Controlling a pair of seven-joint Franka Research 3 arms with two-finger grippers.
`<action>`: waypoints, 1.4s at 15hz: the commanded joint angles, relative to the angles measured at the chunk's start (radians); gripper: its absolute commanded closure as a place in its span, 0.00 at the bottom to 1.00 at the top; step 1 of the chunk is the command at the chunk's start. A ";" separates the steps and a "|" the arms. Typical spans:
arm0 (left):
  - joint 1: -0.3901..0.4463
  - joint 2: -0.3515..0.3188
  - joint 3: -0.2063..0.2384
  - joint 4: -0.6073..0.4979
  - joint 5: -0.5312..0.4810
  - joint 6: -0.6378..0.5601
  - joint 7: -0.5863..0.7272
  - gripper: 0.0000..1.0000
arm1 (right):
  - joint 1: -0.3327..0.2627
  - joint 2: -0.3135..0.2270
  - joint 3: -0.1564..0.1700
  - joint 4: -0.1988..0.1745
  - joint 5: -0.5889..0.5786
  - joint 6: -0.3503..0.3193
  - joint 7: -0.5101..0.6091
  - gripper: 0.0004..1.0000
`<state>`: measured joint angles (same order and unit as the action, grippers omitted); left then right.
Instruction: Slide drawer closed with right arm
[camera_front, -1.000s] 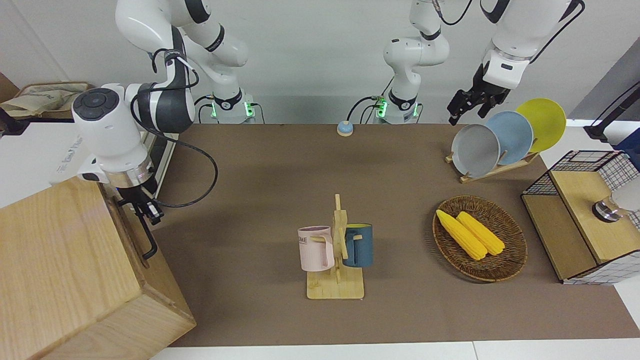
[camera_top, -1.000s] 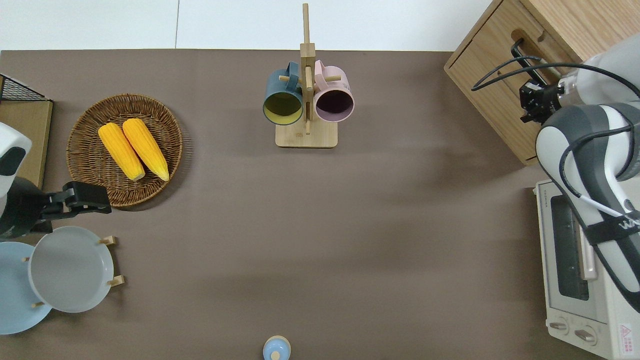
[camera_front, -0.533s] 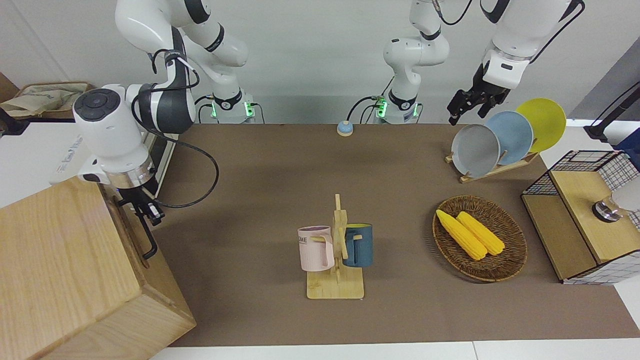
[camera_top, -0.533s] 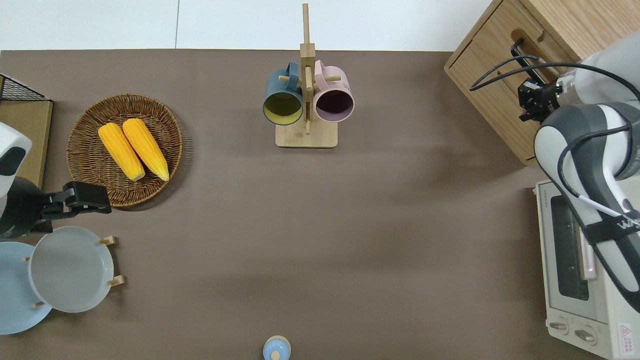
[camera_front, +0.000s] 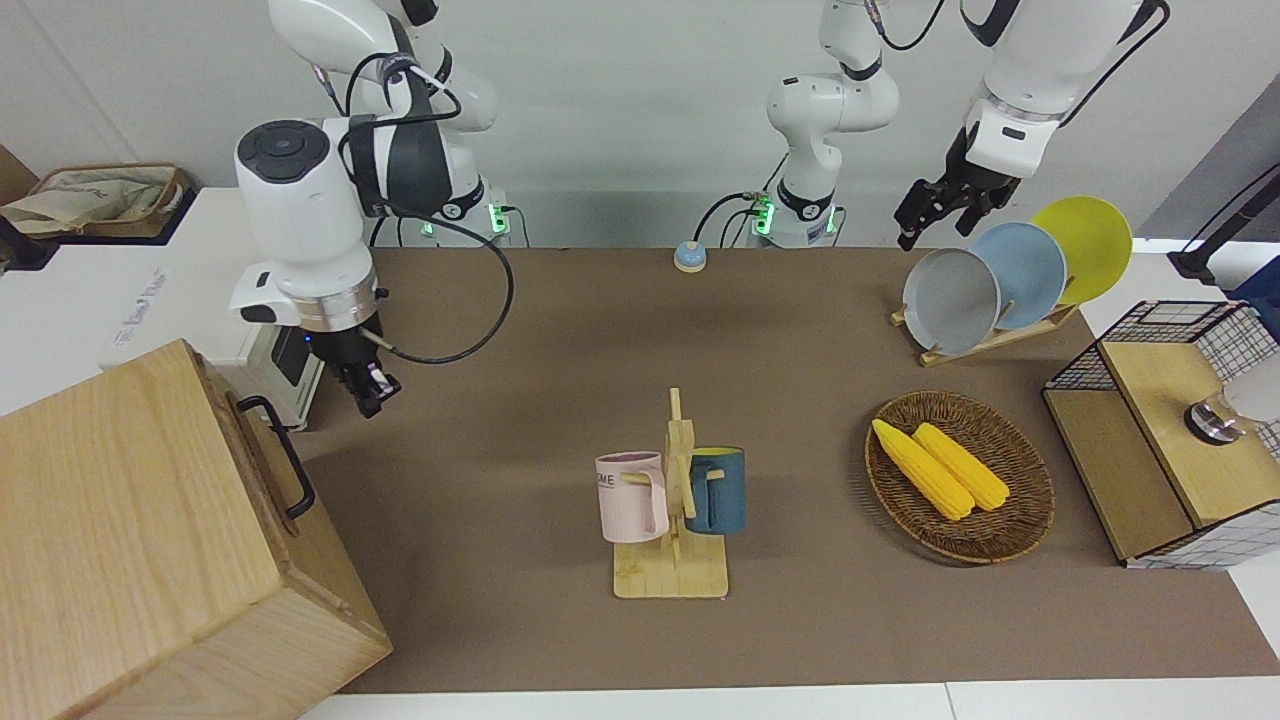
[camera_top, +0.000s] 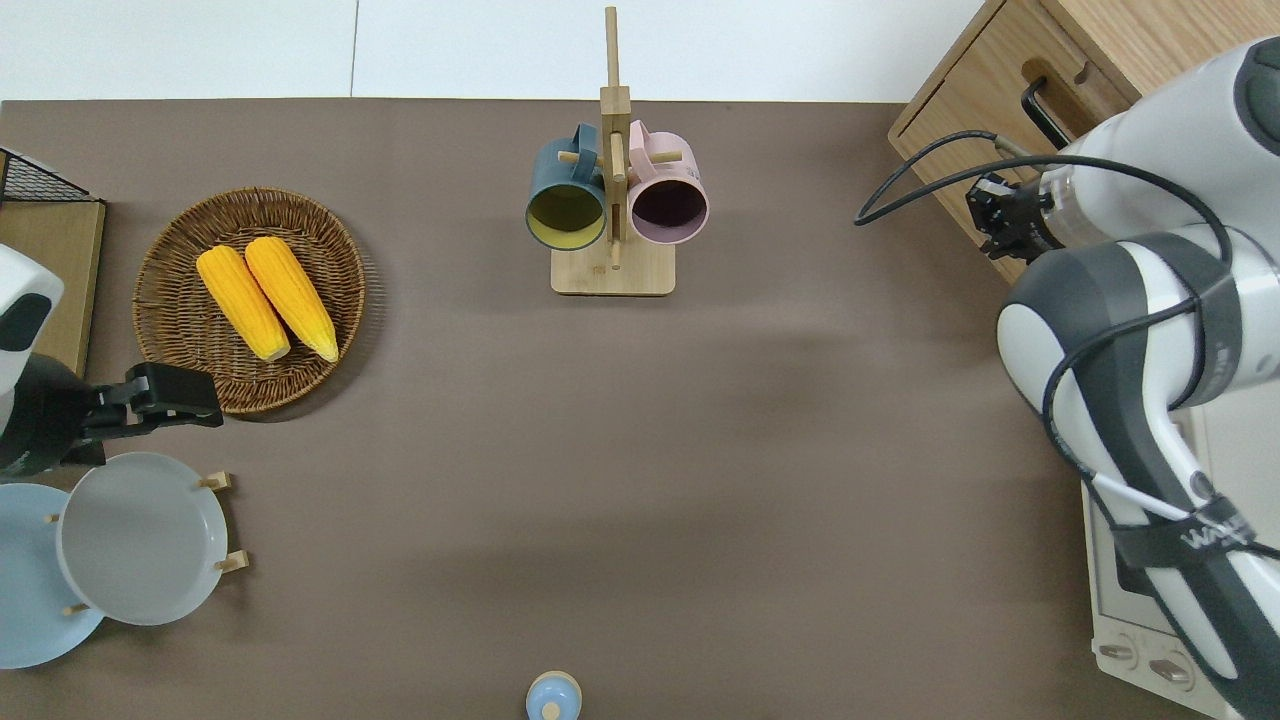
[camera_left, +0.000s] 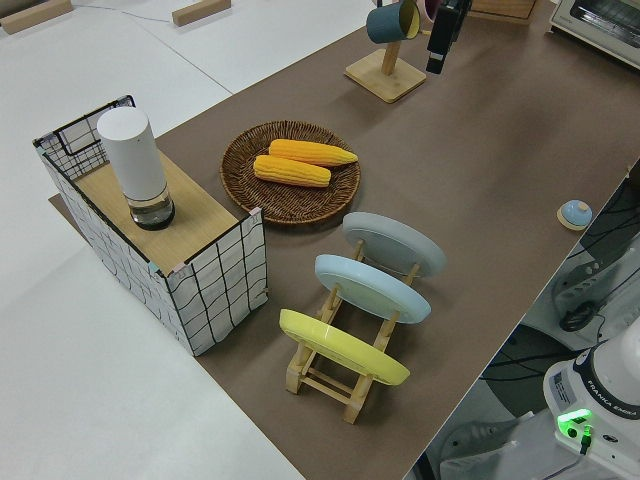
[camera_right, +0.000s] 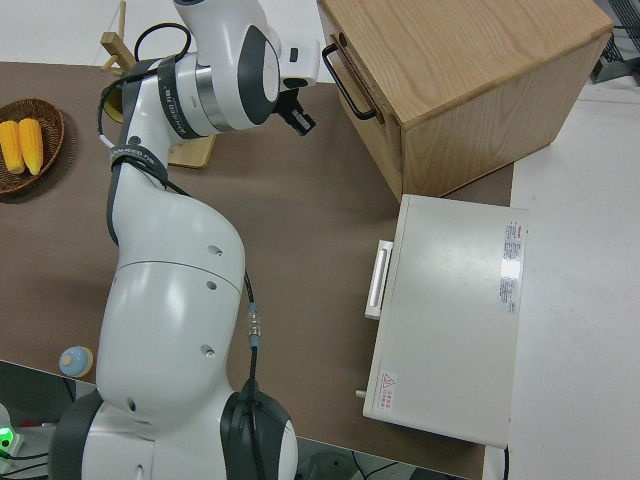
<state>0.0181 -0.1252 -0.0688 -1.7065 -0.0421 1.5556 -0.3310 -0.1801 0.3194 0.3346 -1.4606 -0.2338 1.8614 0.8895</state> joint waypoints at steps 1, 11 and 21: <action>-0.001 -0.008 0.004 0.004 -0.001 -0.017 0.009 0.01 | 0.021 -0.103 -0.005 -0.093 0.034 -0.023 -0.105 0.66; -0.001 -0.008 0.004 0.004 -0.001 -0.017 0.009 0.01 | 0.048 -0.258 -0.038 -0.124 0.166 -0.221 -0.538 0.01; -0.001 -0.008 0.004 0.004 -0.001 -0.015 0.009 0.01 | 0.077 -0.385 -0.146 -0.172 0.263 -0.304 -0.745 0.01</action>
<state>0.0181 -0.1252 -0.0688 -1.7064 -0.0421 1.5556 -0.3310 -0.1362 -0.0432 0.2451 -1.6051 -0.0103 1.5680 0.2019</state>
